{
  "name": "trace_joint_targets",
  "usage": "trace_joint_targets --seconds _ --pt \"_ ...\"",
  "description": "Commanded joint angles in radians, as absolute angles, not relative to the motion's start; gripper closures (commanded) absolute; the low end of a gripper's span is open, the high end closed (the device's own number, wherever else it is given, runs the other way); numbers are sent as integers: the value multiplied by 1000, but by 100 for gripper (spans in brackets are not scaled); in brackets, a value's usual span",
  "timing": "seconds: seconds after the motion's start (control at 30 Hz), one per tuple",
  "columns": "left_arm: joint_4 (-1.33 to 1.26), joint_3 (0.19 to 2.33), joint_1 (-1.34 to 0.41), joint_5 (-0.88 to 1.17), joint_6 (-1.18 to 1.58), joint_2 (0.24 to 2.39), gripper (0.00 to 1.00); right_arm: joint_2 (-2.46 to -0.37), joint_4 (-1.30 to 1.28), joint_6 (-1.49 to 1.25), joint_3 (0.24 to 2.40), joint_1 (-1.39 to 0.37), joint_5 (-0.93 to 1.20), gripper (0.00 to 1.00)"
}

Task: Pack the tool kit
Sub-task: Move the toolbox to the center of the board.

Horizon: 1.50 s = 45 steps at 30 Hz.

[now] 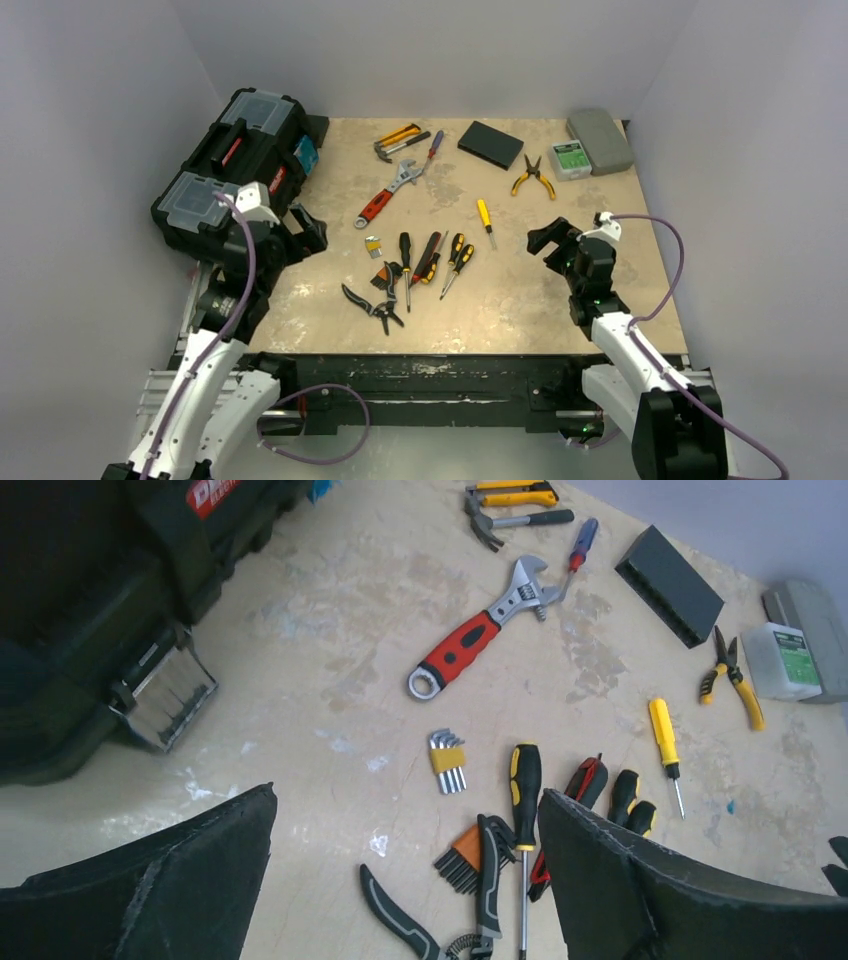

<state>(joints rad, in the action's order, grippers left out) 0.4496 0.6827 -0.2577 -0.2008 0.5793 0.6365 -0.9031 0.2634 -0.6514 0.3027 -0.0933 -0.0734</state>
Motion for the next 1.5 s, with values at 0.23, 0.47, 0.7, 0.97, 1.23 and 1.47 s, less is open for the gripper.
trace_joint_targets --seconds 0.23,0.47,0.7,0.97,1.23,1.47 --pt "781 1290 -76 -200 224 903 0 -887 324 -626 289 -94 -12 3" --pt "782 1530 -40 -246 140 1133 0 -914 328 -626 300 -94 -4 3" --pt "898 1749 87 -95 90 1379 5 -914 331 -625 299 -94 18 3" --pt "1005 1966 149 -69 46 1596 10 -878 340 -619 285 -94 19 3" --pt "1079 2085 173 -173 25 1743 15 -870 358 -615 273 -94 31 3" --pt "1085 2145 237 -89 53 1830 16 -893 375 -614 274 -94 51 4"
